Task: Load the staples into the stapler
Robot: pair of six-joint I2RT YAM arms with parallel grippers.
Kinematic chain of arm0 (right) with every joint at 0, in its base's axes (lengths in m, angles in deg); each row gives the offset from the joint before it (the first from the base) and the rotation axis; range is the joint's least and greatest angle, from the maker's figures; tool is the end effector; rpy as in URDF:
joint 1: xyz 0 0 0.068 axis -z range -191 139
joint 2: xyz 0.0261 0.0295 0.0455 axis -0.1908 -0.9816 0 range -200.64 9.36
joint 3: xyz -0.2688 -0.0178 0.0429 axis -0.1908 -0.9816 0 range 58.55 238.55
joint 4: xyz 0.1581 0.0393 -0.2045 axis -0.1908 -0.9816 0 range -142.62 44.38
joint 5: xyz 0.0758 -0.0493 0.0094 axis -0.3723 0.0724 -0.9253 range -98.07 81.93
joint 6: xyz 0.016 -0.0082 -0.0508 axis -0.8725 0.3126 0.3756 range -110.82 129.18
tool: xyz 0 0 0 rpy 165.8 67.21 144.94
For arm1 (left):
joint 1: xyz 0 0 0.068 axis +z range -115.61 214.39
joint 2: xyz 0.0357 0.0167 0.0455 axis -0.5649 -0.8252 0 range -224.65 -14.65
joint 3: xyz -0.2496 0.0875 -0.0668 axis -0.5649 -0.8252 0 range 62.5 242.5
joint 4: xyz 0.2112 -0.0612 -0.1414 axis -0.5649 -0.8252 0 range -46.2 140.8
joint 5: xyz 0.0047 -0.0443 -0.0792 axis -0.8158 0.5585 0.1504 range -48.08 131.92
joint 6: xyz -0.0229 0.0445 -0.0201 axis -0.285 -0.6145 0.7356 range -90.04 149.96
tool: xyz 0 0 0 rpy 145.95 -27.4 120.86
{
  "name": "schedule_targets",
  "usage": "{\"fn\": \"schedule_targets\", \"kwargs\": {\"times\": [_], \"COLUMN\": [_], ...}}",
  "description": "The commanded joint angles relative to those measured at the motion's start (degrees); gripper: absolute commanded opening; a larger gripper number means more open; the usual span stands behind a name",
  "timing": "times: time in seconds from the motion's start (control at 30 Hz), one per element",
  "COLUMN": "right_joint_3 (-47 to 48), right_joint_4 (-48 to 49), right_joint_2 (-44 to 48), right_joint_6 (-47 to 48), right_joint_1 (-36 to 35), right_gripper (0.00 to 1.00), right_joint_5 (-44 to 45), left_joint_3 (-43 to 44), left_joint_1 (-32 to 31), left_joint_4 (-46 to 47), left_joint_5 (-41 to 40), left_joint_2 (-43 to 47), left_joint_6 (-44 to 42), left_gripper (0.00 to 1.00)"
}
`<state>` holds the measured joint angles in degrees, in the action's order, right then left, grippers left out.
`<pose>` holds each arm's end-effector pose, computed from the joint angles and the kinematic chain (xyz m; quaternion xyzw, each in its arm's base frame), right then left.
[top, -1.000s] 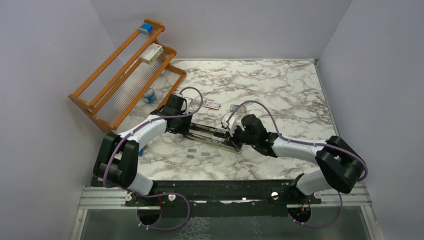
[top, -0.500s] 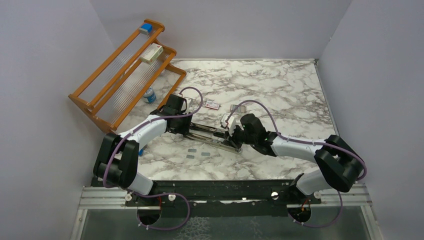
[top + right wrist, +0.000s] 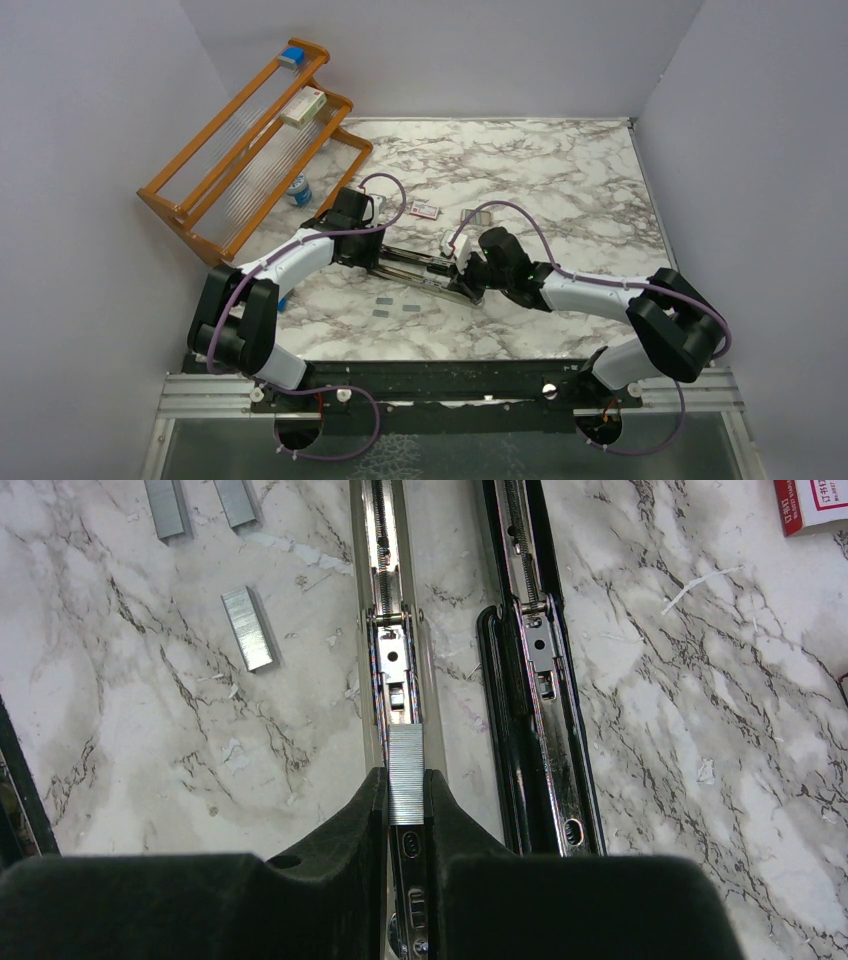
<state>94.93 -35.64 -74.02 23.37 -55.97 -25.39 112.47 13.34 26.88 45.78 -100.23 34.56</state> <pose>0.1954 0.2101 0.1724 -0.4952 0.7363 0.2470 0.3894 0.2691 -0.1061 0.1884 0.1468 0.9531 -0.0900 0.2488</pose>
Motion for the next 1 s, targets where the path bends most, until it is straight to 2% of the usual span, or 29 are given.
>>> {"fn": "schedule_targets", "kwargs": {"times": [0.0,0.63,0.97], "right_joint_3": [1.59,4.13,6.80], "right_joint_4": [-1.57,-7.14,-11.98], "right_joint_2": [-0.61,-1.61,-3.26], "right_joint_6": [0.92,2.36,3.33], "right_joint_1": [0.06,0.06,0.06], "right_gripper": [0.01,0.01,0.04], "right_joint_5": [-1.23,-0.52,-1.36], "left_joint_3": [1.01,1.06,1.23], "left_joint_1": [0.33,0.40,0.40], "left_joint_4": [-0.79,-0.90,-1.10], "left_joint_5": [0.29,0.28,0.03], "left_joint_2": [-0.98,-1.04,-1.36], "left_joint_6": [-1.04,-1.16,-1.26], "left_gripper": [0.50,0.49,0.48]}}
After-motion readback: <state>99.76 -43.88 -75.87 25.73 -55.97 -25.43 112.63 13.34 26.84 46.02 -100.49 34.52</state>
